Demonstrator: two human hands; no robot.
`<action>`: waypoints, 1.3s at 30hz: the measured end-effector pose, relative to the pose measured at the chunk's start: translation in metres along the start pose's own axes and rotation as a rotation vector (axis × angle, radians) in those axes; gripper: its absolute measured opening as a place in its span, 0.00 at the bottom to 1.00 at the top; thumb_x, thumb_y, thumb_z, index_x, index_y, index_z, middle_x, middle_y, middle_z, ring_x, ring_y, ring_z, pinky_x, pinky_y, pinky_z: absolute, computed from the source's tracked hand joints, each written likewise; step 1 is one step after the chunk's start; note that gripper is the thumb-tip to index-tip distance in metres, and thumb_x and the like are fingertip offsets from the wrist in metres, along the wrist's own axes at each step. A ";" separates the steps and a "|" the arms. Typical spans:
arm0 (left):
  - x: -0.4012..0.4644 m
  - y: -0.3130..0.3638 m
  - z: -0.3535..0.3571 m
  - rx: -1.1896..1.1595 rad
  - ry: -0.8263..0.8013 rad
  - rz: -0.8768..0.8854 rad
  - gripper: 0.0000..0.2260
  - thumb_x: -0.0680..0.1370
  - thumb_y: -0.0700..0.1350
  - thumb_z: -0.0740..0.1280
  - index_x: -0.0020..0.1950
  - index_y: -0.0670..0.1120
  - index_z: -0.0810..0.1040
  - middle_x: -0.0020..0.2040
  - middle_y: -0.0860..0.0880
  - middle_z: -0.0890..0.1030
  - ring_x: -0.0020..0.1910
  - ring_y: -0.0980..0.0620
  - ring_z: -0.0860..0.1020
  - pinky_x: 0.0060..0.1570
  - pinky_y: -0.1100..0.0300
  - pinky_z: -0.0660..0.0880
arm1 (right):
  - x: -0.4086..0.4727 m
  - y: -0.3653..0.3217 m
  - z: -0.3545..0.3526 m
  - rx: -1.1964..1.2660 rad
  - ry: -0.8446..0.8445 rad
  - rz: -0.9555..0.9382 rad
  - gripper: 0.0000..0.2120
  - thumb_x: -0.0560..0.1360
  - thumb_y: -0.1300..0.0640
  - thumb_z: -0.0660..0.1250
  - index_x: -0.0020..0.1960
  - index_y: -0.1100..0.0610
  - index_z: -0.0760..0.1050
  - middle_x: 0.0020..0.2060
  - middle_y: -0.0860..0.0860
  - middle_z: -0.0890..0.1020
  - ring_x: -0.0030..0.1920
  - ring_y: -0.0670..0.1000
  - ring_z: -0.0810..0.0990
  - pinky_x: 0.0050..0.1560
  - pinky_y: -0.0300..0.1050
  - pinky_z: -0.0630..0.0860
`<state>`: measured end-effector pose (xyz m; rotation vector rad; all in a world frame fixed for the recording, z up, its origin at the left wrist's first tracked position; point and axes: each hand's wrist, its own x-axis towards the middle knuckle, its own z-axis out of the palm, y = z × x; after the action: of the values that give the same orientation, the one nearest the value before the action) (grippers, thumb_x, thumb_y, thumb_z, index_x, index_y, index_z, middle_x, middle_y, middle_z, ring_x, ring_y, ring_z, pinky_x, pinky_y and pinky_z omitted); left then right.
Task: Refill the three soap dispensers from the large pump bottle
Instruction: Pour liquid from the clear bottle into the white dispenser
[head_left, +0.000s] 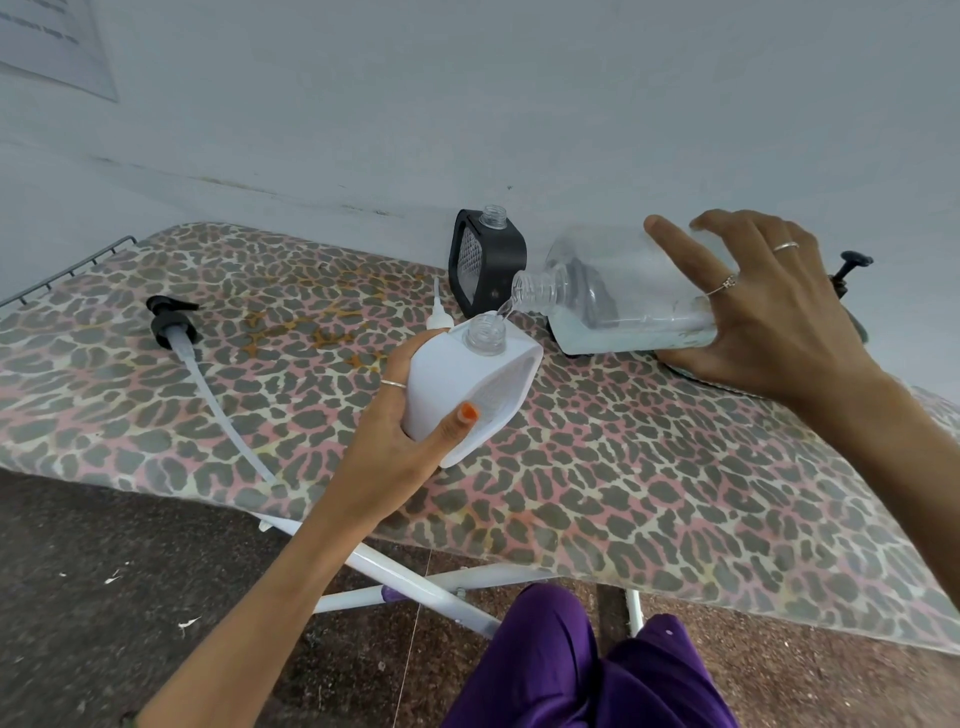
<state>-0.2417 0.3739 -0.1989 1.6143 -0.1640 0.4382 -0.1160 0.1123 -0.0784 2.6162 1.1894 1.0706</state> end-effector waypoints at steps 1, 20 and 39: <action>0.000 0.000 0.000 -0.003 -0.002 -0.001 0.26 0.69 0.69 0.68 0.65 0.72 0.65 0.59 0.64 0.75 0.55 0.62 0.78 0.44 0.70 0.76 | 0.000 0.000 0.000 -0.001 -0.001 0.001 0.40 0.67 0.44 0.72 0.74 0.53 0.61 0.59 0.67 0.74 0.58 0.70 0.73 0.56 0.67 0.68; 0.002 -0.001 -0.001 -0.019 -0.020 -0.020 0.26 0.70 0.69 0.67 0.65 0.71 0.65 0.62 0.65 0.74 0.63 0.59 0.74 0.54 0.67 0.75 | 0.001 0.002 -0.001 -0.012 -0.008 -0.010 0.42 0.65 0.46 0.75 0.74 0.53 0.60 0.59 0.67 0.74 0.57 0.70 0.73 0.56 0.67 0.68; 0.000 0.009 -0.001 -0.004 -0.023 -0.047 0.25 0.67 0.72 0.66 0.62 0.76 0.64 0.58 0.69 0.75 0.59 0.63 0.75 0.47 0.68 0.76 | 0.003 0.003 -0.002 -0.017 0.000 -0.011 0.45 0.63 0.49 0.78 0.74 0.53 0.61 0.59 0.66 0.74 0.58 0.69 0.73 0.57 0.66 0.67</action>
<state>-0.2455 0.3740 -0.1908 1.6162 -0.1442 0.3829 -0.1139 0.1115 -0.0741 2.5933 1.1883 1.0746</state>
